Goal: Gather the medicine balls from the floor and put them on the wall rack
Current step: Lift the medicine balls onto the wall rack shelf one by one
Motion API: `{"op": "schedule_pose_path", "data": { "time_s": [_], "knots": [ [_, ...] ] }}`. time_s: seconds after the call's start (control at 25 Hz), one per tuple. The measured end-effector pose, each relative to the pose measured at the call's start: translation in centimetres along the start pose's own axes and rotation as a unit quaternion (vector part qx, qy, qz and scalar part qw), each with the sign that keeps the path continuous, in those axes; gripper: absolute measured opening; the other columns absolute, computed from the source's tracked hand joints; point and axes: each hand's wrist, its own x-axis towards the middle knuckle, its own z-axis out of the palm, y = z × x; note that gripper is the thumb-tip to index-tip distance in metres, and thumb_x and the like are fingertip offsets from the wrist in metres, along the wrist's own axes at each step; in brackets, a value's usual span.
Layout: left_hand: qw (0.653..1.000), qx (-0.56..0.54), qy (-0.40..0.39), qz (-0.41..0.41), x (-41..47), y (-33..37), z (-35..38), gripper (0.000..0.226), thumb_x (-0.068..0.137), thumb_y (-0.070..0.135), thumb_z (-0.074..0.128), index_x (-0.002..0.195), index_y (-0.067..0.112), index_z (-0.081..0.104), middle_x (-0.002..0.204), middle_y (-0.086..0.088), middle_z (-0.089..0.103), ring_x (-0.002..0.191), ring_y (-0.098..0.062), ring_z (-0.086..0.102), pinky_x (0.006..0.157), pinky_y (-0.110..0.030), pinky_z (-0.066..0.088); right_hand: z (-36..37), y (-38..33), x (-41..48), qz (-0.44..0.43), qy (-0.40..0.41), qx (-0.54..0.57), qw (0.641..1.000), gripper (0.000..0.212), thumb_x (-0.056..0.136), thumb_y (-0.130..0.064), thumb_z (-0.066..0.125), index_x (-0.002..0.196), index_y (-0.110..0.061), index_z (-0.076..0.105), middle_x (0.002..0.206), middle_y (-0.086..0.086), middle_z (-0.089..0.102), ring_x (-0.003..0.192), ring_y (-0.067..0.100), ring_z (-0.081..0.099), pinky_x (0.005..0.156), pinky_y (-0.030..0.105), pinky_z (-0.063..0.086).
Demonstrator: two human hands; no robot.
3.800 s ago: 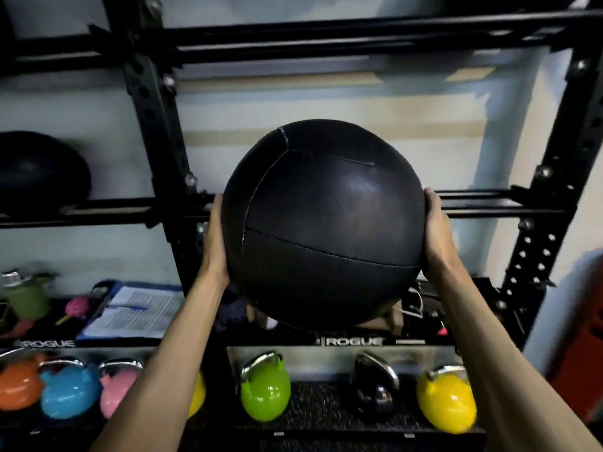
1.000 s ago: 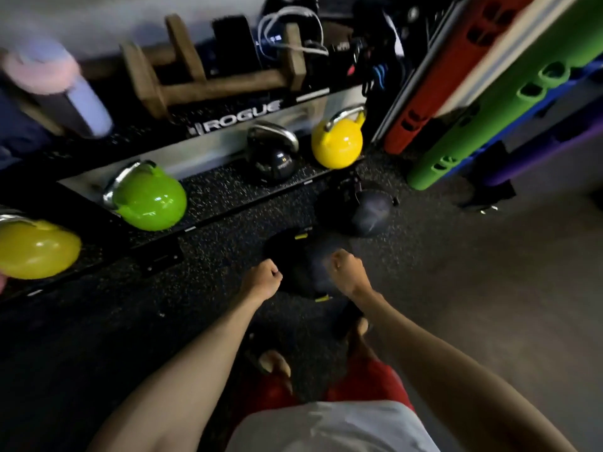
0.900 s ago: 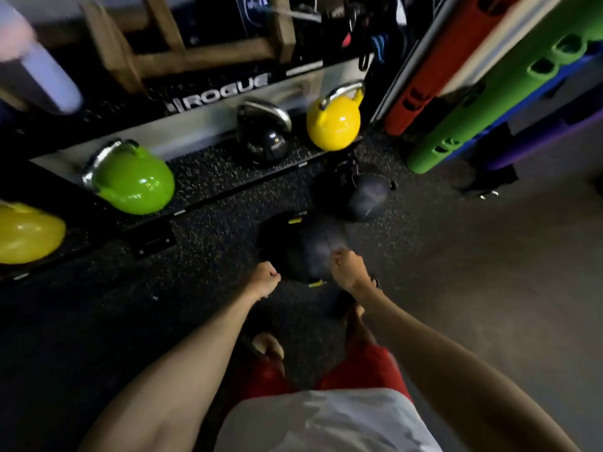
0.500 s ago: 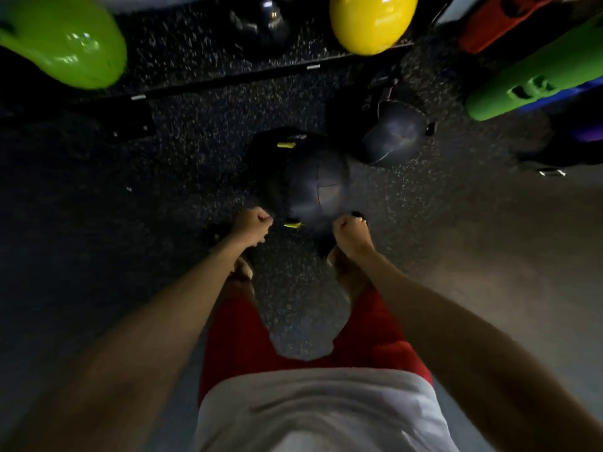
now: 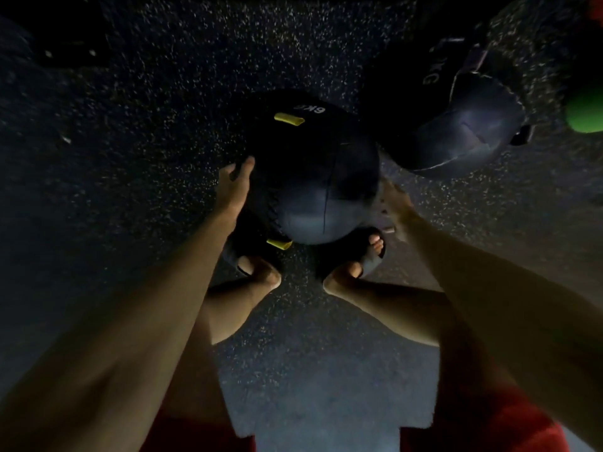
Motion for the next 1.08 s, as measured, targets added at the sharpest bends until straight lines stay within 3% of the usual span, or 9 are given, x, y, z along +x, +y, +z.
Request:
{"op": "schedule_pose_path", "data": {
  "time_s": [0.12, 0.24, 0.28, 0.4, 0.6, 0.68, 0.84, 1.0, 1.08],
  "knots": [
    [1.000, -0.015, -0.023, 0.011, 6.5, 0.4, 0.9, 0.087, 0.075, 0.082, 0.050, 0.146, 0.031, 0.043, 0.145, 0.003, 0.048, 0.128, -0.022, 0.048, 0.108, -0.052, 0.038, 1.4, 1.0, 6.5, 0.025, -0.001, 0.079, 0.997, 0.074, 0.087, -0.077, 0.041, 0.134, -0.022, 0.058, 0.130, 0.005, 0.062, 0.113, 0.028, 0.061, 0.094, 0.048, 0.052],
    [0.996, -0.062, -0.060, 0.015, 12.3, -0.7, 2.0, 0.095, 0.064, 0.092, 0.051, 0.142, 0.038, 0.048, 0.142, 0.004, 0.054, 0.125, -0.022, 0.054, 0.108, -0.050, 0.042, 2.3, 2.8, 12.5, 0.056, -0.030, 0.158, 0.985, 0.070, 0.078, -0.088, 0.041, 0.092, -0.024, 0.066, 0.074, -0.006, 0.072, 0.064, 0.014, 0.068, 0.056, 0.030, 0.055],
    [0.994, -0.074, -0.079, 0.009, 13.5, -1.1, 2.4, 0.099, 0.058, 0.096, 0.052, 0.139, 0.040, 0.051, 0.140, 0.004, 0.057, 0.123, -0.021, 0.057, 0.106, -0.049, 0.045, 2.7, 2.8, 13.2, 0.054, -0.025, 0.194, 0.979, 0.066, 0.079, -0.085, 0.046, 0.088, -0.024, 0.068, 0.070, -0.007, 0.072, 0.064, 0.013, 0.069, 0.057, 0.028, 0.055],
    [0.991, -0.083, -0.108, 0.001, 15.3, -1.8, 3.0, 0.098, 0.053, 0.097, 0.056, 0.133, 0.040, 0.059, 0.132, 0.005, 0.064, 0.117, -0.019, 0.063, 0.105, -0.044, 0.048, 4.1, 2.9, 14.2, 0.030, -0.018, 0.279, 0.960, 0.045, 0.093, -0.061, 0.049, 0.097, -0.024, 0.074, 0.087, -0.005, 0.078, 0.094, 0.020, 0.070, 0.081, 0.032, 0.056],
    [0.991, -0.083, -0.103, 0.015, 13.3, -2.5, 2.4, 0.096, 0.056, 0.094, 0.058, 0.135, 0.040, 0.056, 0.130, 0.005, 0.065, 0.115, -0.019, 0.065, 0.099, -0.043, 0.052, 5.0, 3.9, 12.0, 0.003, -0.010, 0.356, 0.934, 0.049, 0.090, -0.056, 0.051, 0.114, -0.019, 0.073, 0.111, 0.002, 0.075, 0.109, 0.024, 0.067, 0.083, 0.032, 0.055],
    [0.990, -0.092, -0.107, 0.011, 11.3, -3.1, 1.4, 0.087, 0.064, 0.090, 0.055, 0.135, 0.040, 0.056, 0.129, 0.005, 0.065, 0.114, -0.017, 0.065, 0.099, -0.042, 0.053, 5.0, 5.1, 9.6, 0.012, 0.005, 0.362, 0.932, 0.052, 0.092, -0.057, 0.050, 0.119, -0.018, 0.071, 0.116, 0.004, 0.073, 0.109, 0.026, 0.067, 0.084, 0.033, 0.056],
    [0.991, -0.086, -0.100, -0.004, 6.1, -3.8, -0.6, 0.092, 0.056, 0.094, 0.057, 0.133, 0.042, 0.058, 0.132, 0.003, 0.064, 0.116, -0.020, 0.064, 0.102, -0.045, 0.051, 3.1, 7.3, 3.4, 0.035, -0.011, 0.369, 0.929, 0.054, 0.090, -0.057, 0.049, 0.119, -0.018, 0.070, 0.113, 0.005, 0.074, 0.109, 0.028, 0.067, 0.082, 0.036, 0.056],
    [0.994, -0.056, -0.092, 0.011, -4.2, -0.6, -2.7, 0.086, 0.066, 0.088, 0.053, 0.136, 0.039, 0.056, 0.134, 0.001, 0.061, 0.115, -0.019, 0.063, 0.101, -0.043, 0.051, -0.7, 8.3, -6.4, 0.039, 0.003, 0.371, 0.928, 0.051, 0.080, -0.060, 0.054, 0.107, -0.021, 0.074, 0.107, 0.003, 0.074, 0.108, 0.027, 0.066, 0.079, 0.035, 0.054],
    [0.994, -0.046, -0.095, 0.040, -10.3, 1.3, -4.5, 0.082, 0.072, 0.084, 0.051, 0.138, 0.036, 0.055, 0.135, 0.000, 0.061, 0.116, -0.020, 0.062, 0.102, -0.044, 0.051, -3.1, 7.3, -13.2, 0.029, 0.018, 0.367, 0.930, 0.037, 0.090, -0.056, 0.052, 0.097, -0.026, 0.072, 0.101, -0.001, 0.073, 0.098, 0.022, 0.066, 0.074, 0.031, 0.052]
  ]
}}
